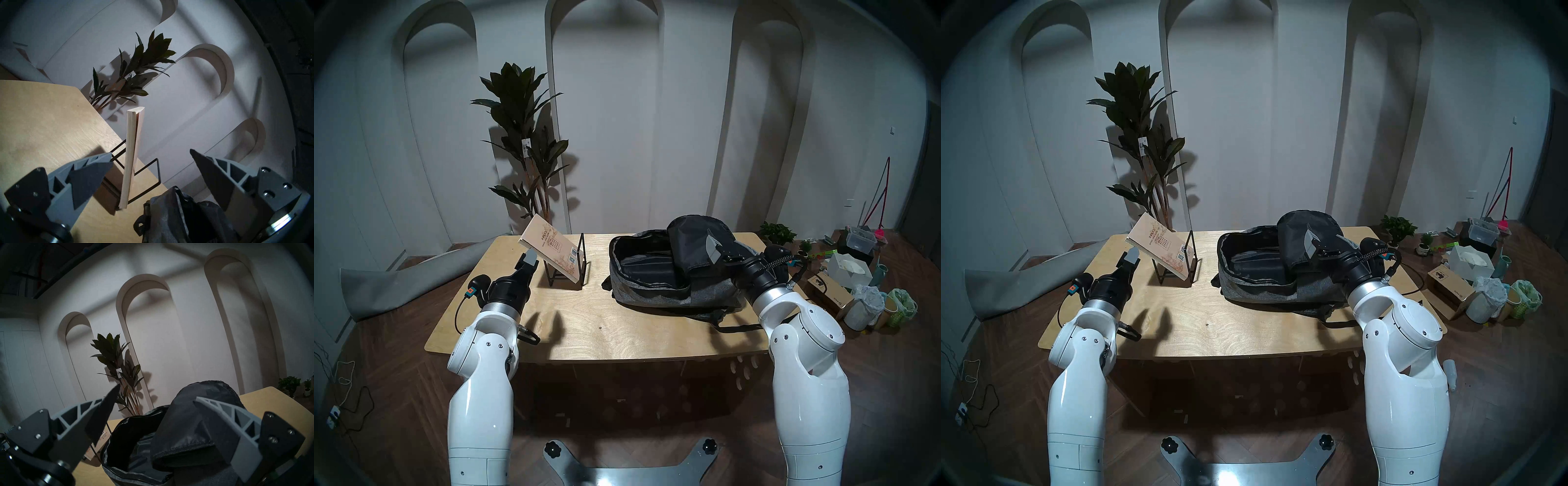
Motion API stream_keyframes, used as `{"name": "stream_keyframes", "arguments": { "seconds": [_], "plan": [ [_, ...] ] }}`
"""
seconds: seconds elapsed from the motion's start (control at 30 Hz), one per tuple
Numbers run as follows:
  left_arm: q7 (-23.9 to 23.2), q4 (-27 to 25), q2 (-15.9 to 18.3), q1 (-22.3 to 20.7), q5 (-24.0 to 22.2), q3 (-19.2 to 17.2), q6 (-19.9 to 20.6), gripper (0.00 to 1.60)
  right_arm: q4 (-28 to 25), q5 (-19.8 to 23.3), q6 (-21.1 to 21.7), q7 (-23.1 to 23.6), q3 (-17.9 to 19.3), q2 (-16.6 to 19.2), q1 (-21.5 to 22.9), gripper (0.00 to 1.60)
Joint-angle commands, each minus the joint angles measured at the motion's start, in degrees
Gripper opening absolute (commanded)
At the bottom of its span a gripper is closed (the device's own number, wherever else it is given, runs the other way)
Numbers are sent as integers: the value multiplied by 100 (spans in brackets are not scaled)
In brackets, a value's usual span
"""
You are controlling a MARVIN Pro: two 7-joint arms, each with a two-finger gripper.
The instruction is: Put the book into the bag and close the bag
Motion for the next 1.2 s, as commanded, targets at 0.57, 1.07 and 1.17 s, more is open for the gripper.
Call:
{"name": "stream_keyframes", "arguments": {
  "seconds": [0.57, 1.07, 1.17],
  "plan": [
    [207, 1326, 893, -1542, 252, 461, -404, 160, -30, 261, 321, -210, 132, -148, 392, 160],
    [153, 2340, 1059, -2305, 274, 671, -593, 160, 28, 265, 319, -364, 134, -182, 533, 160],
    [131, 2547, 1079, -2446, 273, 709, -632, 160, 38, 245, 298, -407, 130, -185, 551, 160]
  ]
}}
